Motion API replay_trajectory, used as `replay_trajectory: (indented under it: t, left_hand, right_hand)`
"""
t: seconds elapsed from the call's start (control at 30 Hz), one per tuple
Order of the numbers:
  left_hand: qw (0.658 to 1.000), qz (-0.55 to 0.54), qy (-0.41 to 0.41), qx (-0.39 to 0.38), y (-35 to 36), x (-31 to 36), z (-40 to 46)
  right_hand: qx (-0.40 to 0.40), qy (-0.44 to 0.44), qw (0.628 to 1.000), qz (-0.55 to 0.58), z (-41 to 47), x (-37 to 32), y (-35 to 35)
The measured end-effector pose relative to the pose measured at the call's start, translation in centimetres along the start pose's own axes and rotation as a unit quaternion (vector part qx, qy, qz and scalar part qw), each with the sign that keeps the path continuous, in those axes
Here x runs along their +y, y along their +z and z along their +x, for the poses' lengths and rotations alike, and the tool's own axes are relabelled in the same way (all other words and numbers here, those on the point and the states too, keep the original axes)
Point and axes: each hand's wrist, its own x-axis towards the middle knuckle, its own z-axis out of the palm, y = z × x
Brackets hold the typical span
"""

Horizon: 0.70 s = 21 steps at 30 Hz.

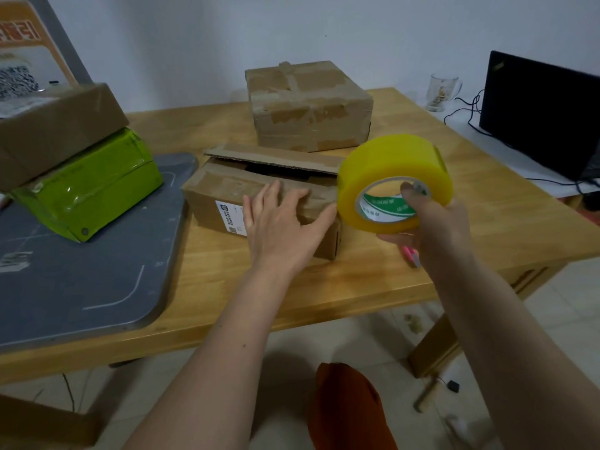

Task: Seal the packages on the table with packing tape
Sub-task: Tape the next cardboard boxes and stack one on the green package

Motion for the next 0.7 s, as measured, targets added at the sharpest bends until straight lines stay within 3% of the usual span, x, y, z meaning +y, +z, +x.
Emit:
replay_trajectory:
  t: [0.4,0.7]
  left_hand:
    - [0.996,-0.039,-0.080,0.013,0.6,1.6,1.1]
    - [0.998,-0.019,-0.020,0.055,1.2,1.2,0.2]
  right_hand:
    - [-0.015,-0.008,0.998,-0.056,0.3,-1.8,0.1]
    - [-0.007,0.057,0.998,0.000,-0.8,-0.1,-0.8]
